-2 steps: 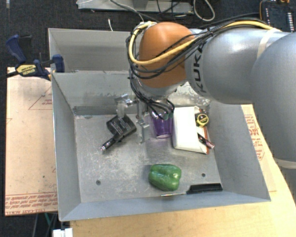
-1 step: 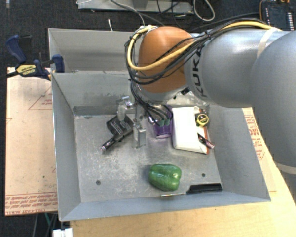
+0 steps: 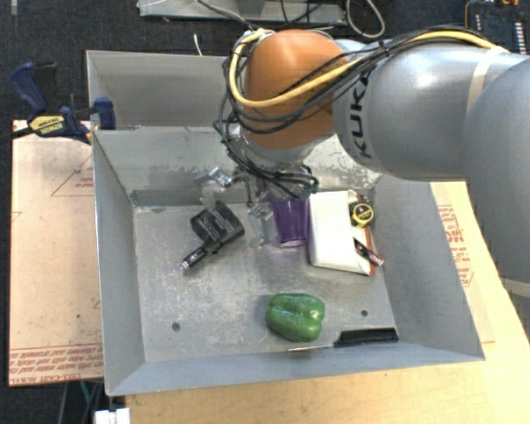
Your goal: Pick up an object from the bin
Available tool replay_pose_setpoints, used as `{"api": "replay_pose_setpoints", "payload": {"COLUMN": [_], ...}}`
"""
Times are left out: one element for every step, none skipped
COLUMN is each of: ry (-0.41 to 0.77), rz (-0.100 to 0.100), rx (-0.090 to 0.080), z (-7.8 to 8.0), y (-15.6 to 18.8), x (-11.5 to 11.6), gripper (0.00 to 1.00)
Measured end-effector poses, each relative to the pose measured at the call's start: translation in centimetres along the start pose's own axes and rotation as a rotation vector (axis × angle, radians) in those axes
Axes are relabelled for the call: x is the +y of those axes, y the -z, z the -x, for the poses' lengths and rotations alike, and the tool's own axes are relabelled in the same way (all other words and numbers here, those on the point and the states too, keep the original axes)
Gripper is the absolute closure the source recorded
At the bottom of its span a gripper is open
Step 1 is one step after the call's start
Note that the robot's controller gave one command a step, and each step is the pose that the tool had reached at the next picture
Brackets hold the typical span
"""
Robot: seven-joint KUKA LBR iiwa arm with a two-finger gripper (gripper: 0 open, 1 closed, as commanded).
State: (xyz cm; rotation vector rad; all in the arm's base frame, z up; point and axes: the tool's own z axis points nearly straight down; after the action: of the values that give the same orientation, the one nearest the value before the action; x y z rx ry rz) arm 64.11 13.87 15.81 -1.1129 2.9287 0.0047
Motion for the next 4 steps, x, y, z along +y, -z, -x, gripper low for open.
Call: {"api": "replay_pose_setpoints", "payload": {"ry": [-0.106, 0.343, 0.343, 0.342], "rz": [0.001, -0.006, -0.006, -0.005], "rx": [-0.001, -0.017, -0.017, -0.016], "z": [0.87, 0.05, 0.05, 0.01], "y": [-8.76, -8.61, -8.59, -7.83], "x": [-1.16, -0.65, -0.66, -0.59], "gripper": [0.0, 1.0, 1.0, 1.0]}}
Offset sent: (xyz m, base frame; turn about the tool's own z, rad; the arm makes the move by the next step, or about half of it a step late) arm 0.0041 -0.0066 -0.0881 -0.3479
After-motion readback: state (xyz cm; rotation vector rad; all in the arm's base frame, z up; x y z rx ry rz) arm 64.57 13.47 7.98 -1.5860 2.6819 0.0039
